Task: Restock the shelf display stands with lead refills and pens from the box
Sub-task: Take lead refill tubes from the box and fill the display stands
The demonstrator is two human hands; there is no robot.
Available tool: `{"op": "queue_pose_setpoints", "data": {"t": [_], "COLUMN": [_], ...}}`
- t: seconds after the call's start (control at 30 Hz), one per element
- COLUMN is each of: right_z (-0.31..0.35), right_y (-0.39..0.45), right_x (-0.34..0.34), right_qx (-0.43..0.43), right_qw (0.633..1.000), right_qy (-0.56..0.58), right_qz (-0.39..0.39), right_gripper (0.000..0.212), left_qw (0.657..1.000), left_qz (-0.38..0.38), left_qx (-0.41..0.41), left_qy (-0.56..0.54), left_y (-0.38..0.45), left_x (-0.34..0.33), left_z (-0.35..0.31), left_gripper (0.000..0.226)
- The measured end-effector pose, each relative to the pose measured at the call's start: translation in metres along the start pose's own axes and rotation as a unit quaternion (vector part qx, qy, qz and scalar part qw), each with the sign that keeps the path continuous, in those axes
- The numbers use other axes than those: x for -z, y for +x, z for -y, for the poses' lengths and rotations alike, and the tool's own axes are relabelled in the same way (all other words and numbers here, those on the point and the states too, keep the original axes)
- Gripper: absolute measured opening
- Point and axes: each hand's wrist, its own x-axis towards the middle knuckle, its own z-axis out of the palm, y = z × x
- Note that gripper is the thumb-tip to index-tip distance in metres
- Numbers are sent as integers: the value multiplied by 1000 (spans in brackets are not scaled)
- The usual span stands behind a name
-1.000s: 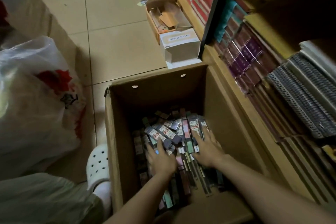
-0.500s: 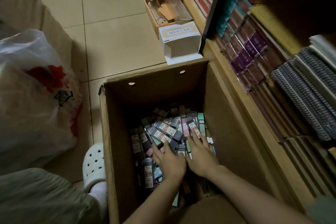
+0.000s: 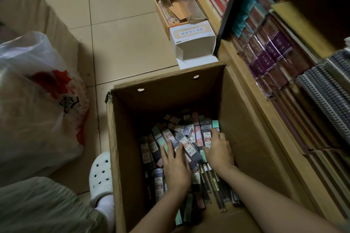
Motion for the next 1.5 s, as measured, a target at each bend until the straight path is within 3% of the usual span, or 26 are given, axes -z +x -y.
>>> {"op": "queue_pose_setpoints", "data": {"t": [0.1,0.2,0.33,0.4,0.47,0.53,0.63,0.7,0.83,0.9,1.13,1.33,1.5], "right_z": [1,-4,-11,-7,0,4,-1,-6,-8,-4,-15,-15,-13], "right_y": [-2,-6,-9,-14,-20,-23,-21,-18,-8,-7,-10,-7,-13], "right_x": [-1,1,13,19,21,21,21,19,3,-5,-8,-10,-12], "right_qx": [-45,-73,-122,-99,-49,-2,60,59,-2,-27,-28,-63,-88], "right_qw": [998,991,967,944,926,933,982,997,988,985,998,996,991], "right_qy": [44,112,222,305,345,323,173,55,-78,-68,45,67,84], "right_qz": [1,8,17,75,142,161,42,-9,130,153,24,1,-58], "right_gripper": [63,47,37,35,34,32,29,44,75,78,41,46,32], "left_qw": [1000,999,972,937,912,902,880,874,872,865,881,871,881], "left_qz": [5,-14,-75,-11,74,91,56,40,54,58,67,77,88], "left_qx": [4,14,-2,32,40,34,90,114,113,118,159,192,187], "left_qy": [-12,-44,-224,-349,-401,-421,-463,-471,-473,-485,-440,-445,-427], "left_y": [-1,2,5,8,11,12,13,15,20,22,33,32,25], "left_x": [2,7,16,23,26,27,28,28,25,22,14,15,18], "left_z": [2,-1,-12,-22,-29,-31,-28,-23,-16,-17,-13,-8,-8], "left_gripper": [60,55,35,27,12,21,22,22,23,21,22,19,17]}}
